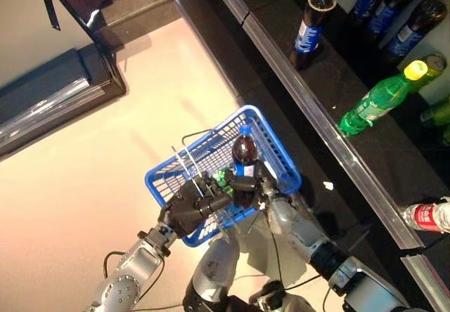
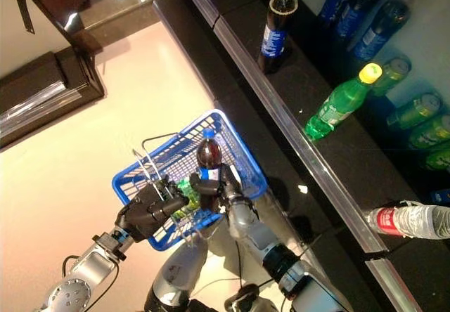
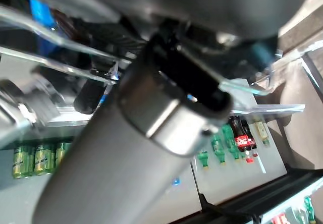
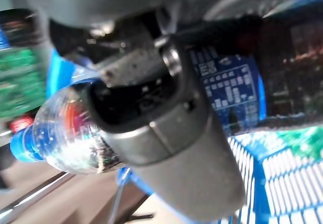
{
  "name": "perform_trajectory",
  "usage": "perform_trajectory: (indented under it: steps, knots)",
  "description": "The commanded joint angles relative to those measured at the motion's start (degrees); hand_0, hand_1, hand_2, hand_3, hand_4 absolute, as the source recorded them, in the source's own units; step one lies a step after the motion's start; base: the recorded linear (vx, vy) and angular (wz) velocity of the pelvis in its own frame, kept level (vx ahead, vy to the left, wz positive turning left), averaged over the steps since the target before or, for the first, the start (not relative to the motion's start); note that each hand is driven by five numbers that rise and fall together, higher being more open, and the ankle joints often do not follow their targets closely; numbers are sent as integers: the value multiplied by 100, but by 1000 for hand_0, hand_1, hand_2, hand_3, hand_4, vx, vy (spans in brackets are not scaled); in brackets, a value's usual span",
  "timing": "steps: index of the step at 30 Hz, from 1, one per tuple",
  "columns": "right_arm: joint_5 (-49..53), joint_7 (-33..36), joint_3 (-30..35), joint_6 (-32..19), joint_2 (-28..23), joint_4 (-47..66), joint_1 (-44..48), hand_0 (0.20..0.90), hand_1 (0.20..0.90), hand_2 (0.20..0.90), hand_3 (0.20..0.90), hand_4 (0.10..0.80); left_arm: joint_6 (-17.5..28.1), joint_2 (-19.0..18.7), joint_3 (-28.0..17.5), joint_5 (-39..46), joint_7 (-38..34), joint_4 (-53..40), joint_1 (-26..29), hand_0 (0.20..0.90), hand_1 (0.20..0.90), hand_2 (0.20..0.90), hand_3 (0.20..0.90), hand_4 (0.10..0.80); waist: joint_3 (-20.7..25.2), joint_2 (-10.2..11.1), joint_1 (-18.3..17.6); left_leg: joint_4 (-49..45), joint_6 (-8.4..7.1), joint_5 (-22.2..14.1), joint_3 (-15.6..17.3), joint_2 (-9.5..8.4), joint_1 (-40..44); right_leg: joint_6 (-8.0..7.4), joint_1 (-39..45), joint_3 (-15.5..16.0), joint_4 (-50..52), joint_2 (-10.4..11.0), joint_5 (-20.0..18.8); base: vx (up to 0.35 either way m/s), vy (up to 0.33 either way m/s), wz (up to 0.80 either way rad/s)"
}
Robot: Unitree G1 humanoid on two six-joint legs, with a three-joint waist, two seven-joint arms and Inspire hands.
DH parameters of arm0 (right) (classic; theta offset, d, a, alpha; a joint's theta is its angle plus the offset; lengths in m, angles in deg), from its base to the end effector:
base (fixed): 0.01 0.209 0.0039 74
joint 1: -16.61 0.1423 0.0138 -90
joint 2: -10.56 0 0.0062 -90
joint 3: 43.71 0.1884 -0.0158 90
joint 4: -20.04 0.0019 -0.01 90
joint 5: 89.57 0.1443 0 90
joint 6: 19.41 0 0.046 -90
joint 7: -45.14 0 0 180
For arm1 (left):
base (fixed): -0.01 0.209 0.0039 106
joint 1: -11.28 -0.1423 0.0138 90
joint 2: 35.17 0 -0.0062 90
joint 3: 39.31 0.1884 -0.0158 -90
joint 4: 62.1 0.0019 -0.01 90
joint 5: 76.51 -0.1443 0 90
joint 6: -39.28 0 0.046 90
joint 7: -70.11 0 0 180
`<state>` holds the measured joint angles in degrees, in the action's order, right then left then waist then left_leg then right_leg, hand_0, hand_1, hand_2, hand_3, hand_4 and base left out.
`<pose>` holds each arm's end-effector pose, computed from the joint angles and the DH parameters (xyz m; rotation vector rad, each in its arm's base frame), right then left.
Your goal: Pick up the drink and place into the basket.
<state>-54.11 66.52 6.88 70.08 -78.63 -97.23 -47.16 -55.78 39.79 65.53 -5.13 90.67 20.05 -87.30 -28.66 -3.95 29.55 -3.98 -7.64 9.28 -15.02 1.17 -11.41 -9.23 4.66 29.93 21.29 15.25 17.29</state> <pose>0.2613 -0.0864 0.0219 -0.0170 0.2693 0.1803 0.1711 0.1962 0.0349 -0.7859 0.1912 -0.5552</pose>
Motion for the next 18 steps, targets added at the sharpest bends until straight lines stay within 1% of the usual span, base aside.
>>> perform_trajectory:
  steps: [1,6,11,13,14,16,18]
  knots:
    - [-178,-367,-242,-710,660,457,358,300,300,300,200,100,768,208,-469,570,1455,-2003,647,300,300,300,200,100,592,137,-122,-290,246,-489,5,-178,-35,460,-186,105,-722,-271,-1024,-33,-9,2]
    - [207,-585,-303,-800,856,133,263,300,300,300,200,100,741,214,-424,659,1622,-2024,750,300,300,300,200,100,468,158,-137,-176,290,-462,33,-173,-86,442,-321,66,-754,-285,-1077,-34,-18,0]
    - [1036,-971,-266,-701,1060,-130,241,300,300,300,200,100,631,249,-344,676,1777,-2119,892,300,300,300,200,100,398,170,-146,-100,322,-451,33,-175,-101,430,-410,41,-770,-299,-1119,-15,-8,0]
    - [1955,-1138,-115,-669,1191,-375,298,300,300,300,200,100,562,252,-244,602,1828,-2158,994,300,300,300,200,100,353,165,-154,-76,340,-438,40,-178,-103,422,-450,36,-758,-292,-1146,0,0,0]
    - [2084,-1164,-94,-643,1205,-404,305,300,300,300,200,100,544,247,-234,602,1832,-2159,1006,300,300,300,200,100,349,164,-154,-74,342,-436,41,-179,-103,422,-453,36,-756,-292,-1149,0,0,0]
    - [2857,-1352,117,-397,1342,-731,415,300,300,300,200,100,462,209,-193,644,1794,-2176,1132,300,300,300,200,100,326,157,-146,-64,363,-437,44,-188,-115,412,-496,44,-725,-273,-1160,0,0,0]
    - [3060,-1404,197,-322,1376,-866,452,300,300,300,200,100,437,195,-181,658,1791,-2177,1171,300,300,300,200,100,320,154,-140,-57,370,-435,45,-188,-111,410,-503,49,-712,-267,-1162,0,0,0]
